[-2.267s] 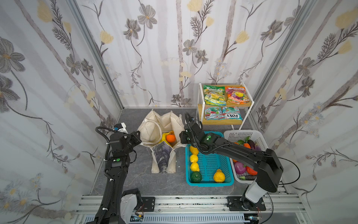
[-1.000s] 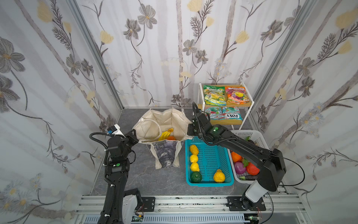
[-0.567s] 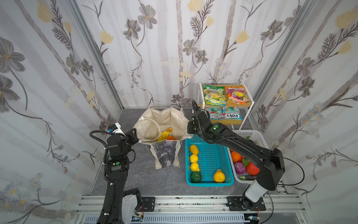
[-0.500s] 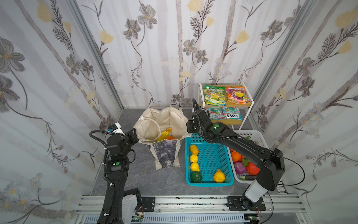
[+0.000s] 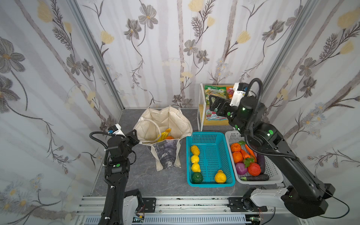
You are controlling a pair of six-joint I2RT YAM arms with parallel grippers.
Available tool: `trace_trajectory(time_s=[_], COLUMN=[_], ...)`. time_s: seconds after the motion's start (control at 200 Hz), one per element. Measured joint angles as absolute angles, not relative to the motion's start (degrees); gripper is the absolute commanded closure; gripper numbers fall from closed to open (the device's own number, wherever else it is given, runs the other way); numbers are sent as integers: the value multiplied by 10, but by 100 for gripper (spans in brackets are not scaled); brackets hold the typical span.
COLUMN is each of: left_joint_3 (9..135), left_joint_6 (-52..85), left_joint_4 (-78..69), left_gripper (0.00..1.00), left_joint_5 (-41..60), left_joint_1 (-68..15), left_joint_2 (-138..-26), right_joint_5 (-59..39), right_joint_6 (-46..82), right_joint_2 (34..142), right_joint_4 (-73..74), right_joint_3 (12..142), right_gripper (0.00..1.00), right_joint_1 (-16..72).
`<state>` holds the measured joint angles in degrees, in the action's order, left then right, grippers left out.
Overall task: Place the food into the grocery bag and tie it
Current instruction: 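Move the right gripper to the green Spring Tea candy packet on the shelf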
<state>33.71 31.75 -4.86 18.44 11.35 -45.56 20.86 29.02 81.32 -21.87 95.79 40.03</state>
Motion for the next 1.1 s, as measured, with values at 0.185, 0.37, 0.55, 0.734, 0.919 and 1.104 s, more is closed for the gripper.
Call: trace_trajectory(time_s=[0.185,0.37,0.55,0.734,0.919,1.104], left_joint_3=[336,336,336,334,334,334], left_joint_6=[317,317,317,317,317,317], left_joint_4=[-48,-48,-48,-48,-48,-48], left_gripper=[100,100,100,100,100,100], left_joint_5=[185,187,187,191,192,196], left_joint_1=[114,114,114,114,114,114], left_joint_2=[-453,-453,-453,-452,-454,-455], right_joint_5=[191,126,49,-4,-42,-75], right_joint_6=[277,281,302,324,340,345], right_joint_2=[806,811,829,852,874,894], right_joint_4=[-209,-227,-229,-229,-228,-225], right_joint_3=[970,975,958,933,912,907], right_gripper=[0,0,0,0,7,27], right_joint_1=[344,271,206,172,150,139])
